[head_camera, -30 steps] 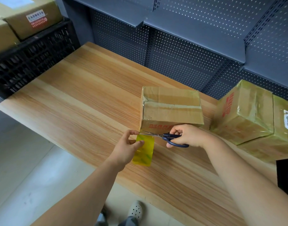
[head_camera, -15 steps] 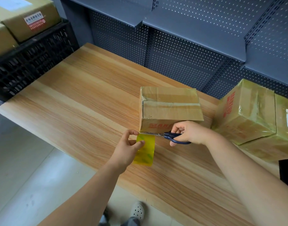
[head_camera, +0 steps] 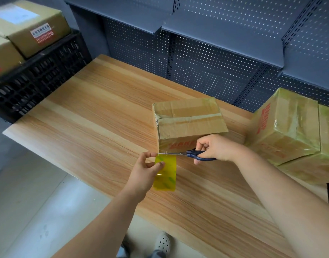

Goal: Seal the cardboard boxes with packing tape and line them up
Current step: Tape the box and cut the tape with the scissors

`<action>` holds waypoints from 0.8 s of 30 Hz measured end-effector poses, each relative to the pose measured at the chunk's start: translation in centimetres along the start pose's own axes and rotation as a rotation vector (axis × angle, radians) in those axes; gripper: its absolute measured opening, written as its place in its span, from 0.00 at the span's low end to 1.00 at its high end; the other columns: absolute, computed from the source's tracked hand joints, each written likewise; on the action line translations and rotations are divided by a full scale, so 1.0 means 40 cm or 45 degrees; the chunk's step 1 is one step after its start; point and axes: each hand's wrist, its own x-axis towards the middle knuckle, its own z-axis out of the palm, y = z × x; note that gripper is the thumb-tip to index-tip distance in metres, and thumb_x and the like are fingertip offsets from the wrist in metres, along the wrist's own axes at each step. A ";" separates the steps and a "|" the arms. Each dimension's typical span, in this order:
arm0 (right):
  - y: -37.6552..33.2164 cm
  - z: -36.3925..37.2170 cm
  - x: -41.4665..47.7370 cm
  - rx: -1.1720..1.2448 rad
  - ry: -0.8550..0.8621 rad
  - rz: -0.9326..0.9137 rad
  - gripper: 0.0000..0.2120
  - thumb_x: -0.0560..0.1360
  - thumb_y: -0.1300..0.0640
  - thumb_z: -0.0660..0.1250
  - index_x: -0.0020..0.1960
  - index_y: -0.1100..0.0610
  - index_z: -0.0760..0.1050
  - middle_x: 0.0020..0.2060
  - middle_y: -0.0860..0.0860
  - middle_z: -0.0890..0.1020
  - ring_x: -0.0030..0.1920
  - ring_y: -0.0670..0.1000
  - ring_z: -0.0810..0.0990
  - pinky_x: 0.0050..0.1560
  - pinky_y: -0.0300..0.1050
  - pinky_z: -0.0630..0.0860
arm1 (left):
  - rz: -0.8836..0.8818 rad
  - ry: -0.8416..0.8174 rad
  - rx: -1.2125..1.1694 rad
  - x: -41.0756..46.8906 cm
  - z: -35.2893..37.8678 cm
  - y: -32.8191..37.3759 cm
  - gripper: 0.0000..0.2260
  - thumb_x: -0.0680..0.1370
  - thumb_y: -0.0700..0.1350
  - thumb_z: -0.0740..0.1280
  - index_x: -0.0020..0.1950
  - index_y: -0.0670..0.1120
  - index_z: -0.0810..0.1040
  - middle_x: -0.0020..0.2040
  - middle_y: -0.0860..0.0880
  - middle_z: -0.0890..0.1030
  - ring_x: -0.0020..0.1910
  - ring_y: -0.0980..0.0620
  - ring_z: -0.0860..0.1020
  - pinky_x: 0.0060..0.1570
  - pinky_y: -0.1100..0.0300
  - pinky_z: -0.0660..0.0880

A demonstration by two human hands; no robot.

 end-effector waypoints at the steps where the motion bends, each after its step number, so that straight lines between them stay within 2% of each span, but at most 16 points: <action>1: -0.001 -0.002 0.001 -0.019 -0.018 0.003 0.18 0.61 0.45 0.82 0.41 0.53 0.79 0.32 0.45 0.78 0.32 0.46 0.71 0.36 0.42 0.66 | -0.007 0.004 -0.005 0.000 0.001 -0.001 0.10 0.77 0.42 0.70 0.54 0.52 0.74 0.44 0.46 0.82 0.41 0.47 0.81 0.45 0.49 0.78; 3: -0.006 -0.007 0.001 -0.102 -0.079 0.018 0.20 0.61 0.42 0.81 0.45 0.50 0.78 0.36 0.44 0.80 0.35 0.47 0.74 0.38 0.43 0.68 | -0.012 0.004 0.000 0.000 0.005 -0.001 0.10 0.77 0.41 0.70 0.55 0.52 0.74 0.44 0.45 0.82 0.41 0.47 0.81 0.43 0.50 0.79; 8: -0.028 -0.026 -0.005 -0.284 -0.214 0.057 0.24 0.62 0.37 0.78 0.51 0.46 0.73 0.45 0.43 0.78 0.42 0.46 0.75 0.40 0.42 0.70 | 0.001 0.022 0.062 0.003 0.017 0.010 0.09 0.77 0.40 0.70 0.53 0.51 0.74 0.40 0.49 0.82 0.33 0.55 0.81 0.29 0.63 0.74; 12: -0.035 -0.038 -0.013 -0.322 -0.229 0.073 0.26 0.64 0.36 0.76 0.55 0.47 0.74 0.48 0.43 0.77 0.45 0.46 0.76 0.44 0.42 0.71 | -0.005 0.064 0.131 0.011 0.016 0.010 0.10 0.76 0.43 0.71 0.53 0.48 0.73 0.49 0.43 0.82 0.40 0.50 0.79 0.34 0.60 0.72; 16: -0.032 -0.042 -0.018 -0.367 -0.245 0.091 0.24 0.65 0.34 0.75 0.53 0.45 0.75 0.48 0.43 0.77 0.46 0.45 0.76 0.42 0.41 0.71 | -0.018 0.064 0.106 0.012 0.022 0.006 0.11 0.76 0.42 0.71 0.53 0.50 0.72 0.48 0.42 0.82 0.40 0.49 0.79 0.36 0.58 0.72; 20: -0.021 -0.039 -0.019 -0.379 -0.247 0.109 0.23 0.63 0.32 0.75 0.50 0.44 0.75 0.48 0.44 0.79 0.46 0.47 0.78 0.44 0.42 0.72 | -0.012 0.088 0.131 0.008 0.034 0.002 0.12 0.76 0.42 0.71 0.55 0.52 0.73 0.43 0.47 0.82 0.36 0.53 0.79 0.29 0.63 0.71; 24: -0.026 -0.041 -0.024 -0.416 -0.242 0.104 0.25 0.63 0.32 0.75 0.51 0.46 0.76 0.48 0.46 0.79 0.47 0.48 0.78 0.45 0.43 0.74 | -0.031 0.068 0.155 0.006 0.043 0.002 0.13 0.76 0.42 0.71 0.57 0.56 0.75 0.45 0.46 0.83 0.40 0.49 0.82 0.33 0.59 0.75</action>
